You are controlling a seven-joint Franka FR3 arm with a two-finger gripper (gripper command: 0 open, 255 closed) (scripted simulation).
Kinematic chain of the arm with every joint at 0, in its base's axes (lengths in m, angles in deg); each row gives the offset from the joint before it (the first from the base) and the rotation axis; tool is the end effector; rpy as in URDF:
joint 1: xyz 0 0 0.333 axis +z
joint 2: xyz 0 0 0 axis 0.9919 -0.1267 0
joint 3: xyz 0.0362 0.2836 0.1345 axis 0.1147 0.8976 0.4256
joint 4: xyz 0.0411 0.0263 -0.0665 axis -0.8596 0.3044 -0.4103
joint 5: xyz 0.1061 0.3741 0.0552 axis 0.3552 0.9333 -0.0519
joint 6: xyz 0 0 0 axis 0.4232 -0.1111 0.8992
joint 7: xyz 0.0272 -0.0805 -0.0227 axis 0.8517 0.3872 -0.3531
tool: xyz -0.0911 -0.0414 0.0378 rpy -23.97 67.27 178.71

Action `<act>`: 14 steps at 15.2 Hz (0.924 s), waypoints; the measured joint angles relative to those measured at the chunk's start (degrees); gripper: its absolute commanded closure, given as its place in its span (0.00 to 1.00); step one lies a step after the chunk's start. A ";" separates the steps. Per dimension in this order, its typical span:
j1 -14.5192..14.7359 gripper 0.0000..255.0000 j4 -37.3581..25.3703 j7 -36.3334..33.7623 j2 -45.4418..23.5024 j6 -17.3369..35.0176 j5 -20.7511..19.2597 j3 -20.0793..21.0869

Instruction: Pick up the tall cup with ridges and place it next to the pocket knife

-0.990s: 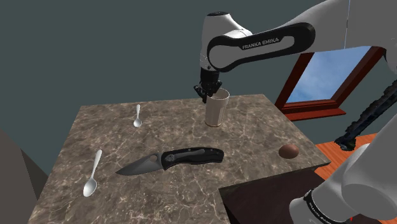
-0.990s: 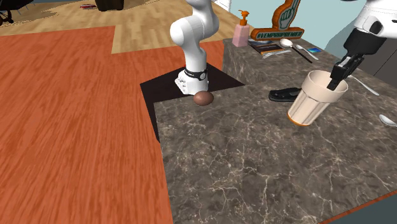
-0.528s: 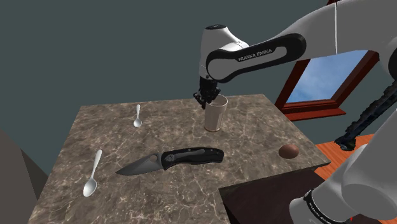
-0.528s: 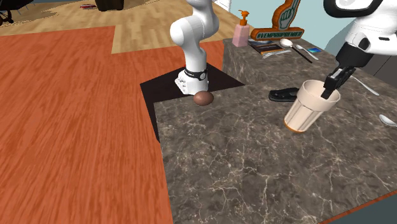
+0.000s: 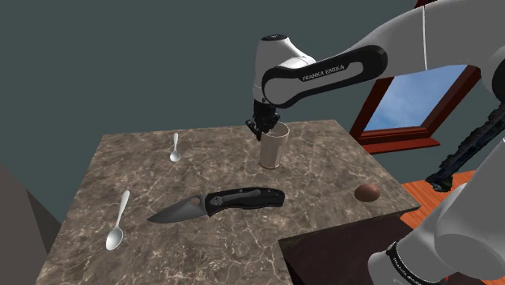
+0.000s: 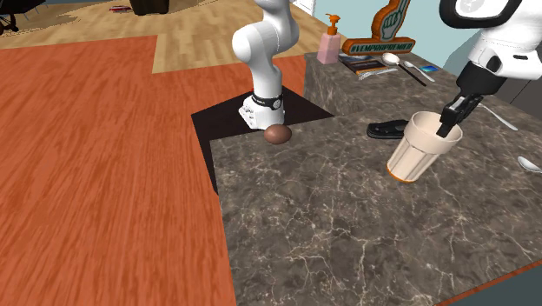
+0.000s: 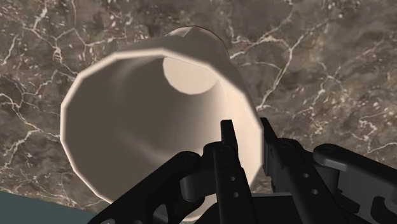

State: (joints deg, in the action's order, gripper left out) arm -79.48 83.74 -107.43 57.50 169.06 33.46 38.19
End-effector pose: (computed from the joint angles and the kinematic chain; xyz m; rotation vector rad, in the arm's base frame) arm 0.5624 0.1374 0.3960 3.0705 -0.1606 0.0392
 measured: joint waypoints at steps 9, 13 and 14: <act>0.11 0.00 -2.48 0.31 1.54 -3.83 0.56 0.20; 0.12 0.00 -4.07 0.61 2.57 -6.48 0.91 0.27; 0.12 0.00 -4.18 0.63 2.60 -6.64 0.93 0.27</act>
State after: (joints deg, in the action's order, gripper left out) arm -79.36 79.56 -106.80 60.10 162.42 34.39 38.46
